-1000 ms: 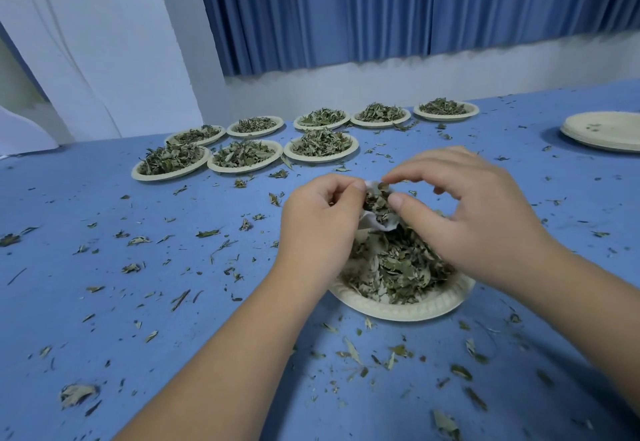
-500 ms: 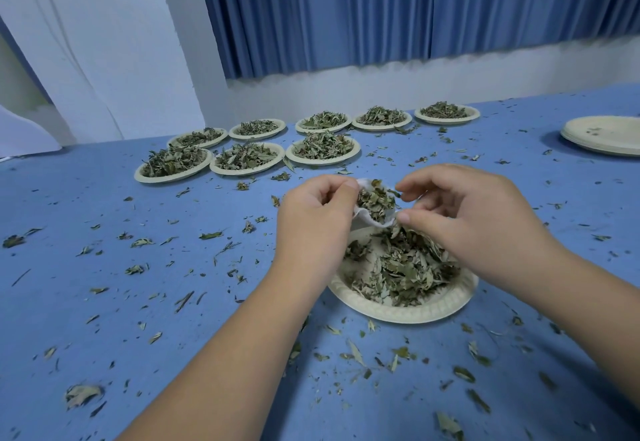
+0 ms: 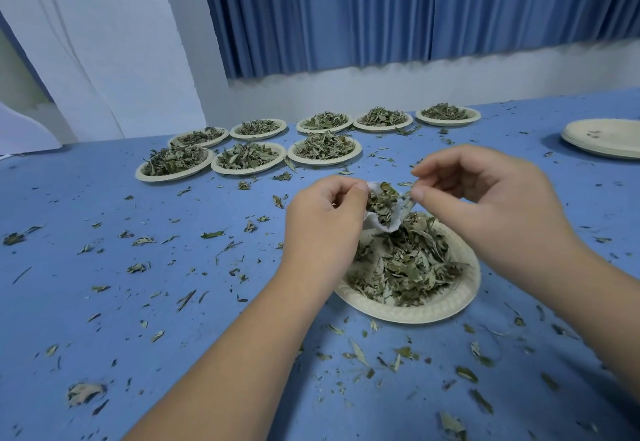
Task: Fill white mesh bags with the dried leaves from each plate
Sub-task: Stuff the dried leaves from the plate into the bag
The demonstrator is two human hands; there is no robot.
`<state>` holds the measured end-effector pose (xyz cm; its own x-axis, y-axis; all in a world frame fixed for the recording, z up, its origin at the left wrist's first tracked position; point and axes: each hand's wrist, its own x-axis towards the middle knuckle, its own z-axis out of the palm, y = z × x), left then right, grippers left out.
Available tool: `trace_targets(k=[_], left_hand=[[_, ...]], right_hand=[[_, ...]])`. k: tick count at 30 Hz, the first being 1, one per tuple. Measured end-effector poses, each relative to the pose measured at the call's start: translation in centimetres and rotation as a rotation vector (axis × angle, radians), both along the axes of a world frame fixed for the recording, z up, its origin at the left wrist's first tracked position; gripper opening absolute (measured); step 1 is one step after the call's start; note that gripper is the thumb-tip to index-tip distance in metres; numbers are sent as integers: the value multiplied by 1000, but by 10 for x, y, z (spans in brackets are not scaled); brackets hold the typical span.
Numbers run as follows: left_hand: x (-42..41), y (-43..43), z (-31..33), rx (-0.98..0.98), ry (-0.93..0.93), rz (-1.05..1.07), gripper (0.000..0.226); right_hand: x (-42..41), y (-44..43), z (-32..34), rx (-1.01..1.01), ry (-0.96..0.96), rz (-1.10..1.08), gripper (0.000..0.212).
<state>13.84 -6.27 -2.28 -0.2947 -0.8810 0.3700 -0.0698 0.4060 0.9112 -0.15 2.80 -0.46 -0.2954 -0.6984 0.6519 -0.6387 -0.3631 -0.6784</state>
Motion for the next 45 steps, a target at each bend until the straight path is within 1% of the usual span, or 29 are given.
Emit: trace_targets(k=[2,7,12,22,26,36,39,42,45], left_hand=[[-1,0,0,-8,-10,-3,18],[-5,3,-2,-34,-59,-20,19],[-8,5,-2,-37,-71,-23,16],[-8,8,-2,-18,-69,-20,18],[-8,8,-2,-18,-70,-17,17],[-8,10,-1,4,-46,-35,19],[-8,10,0,36,-12,-41,19],[-7,9,0,53,6,-44,20],[-7,9,0,50,5,-46,19]], right_hand=[[3,-3,-3,5,-8,7,25],[11,-12,-10,24,47,-68,30],[12,-14,-12,17,170,-135,21],[10,-3,-10,42,245,-95,9],[11,-5,-12,66,198,-41,16],[11,-8,-15,30,278,-137,15],[12,-8,-13,17,233,-144,23],[12,-8,-12,26,254,-186,32],[13,-9,-12,39,248,-193,31]])
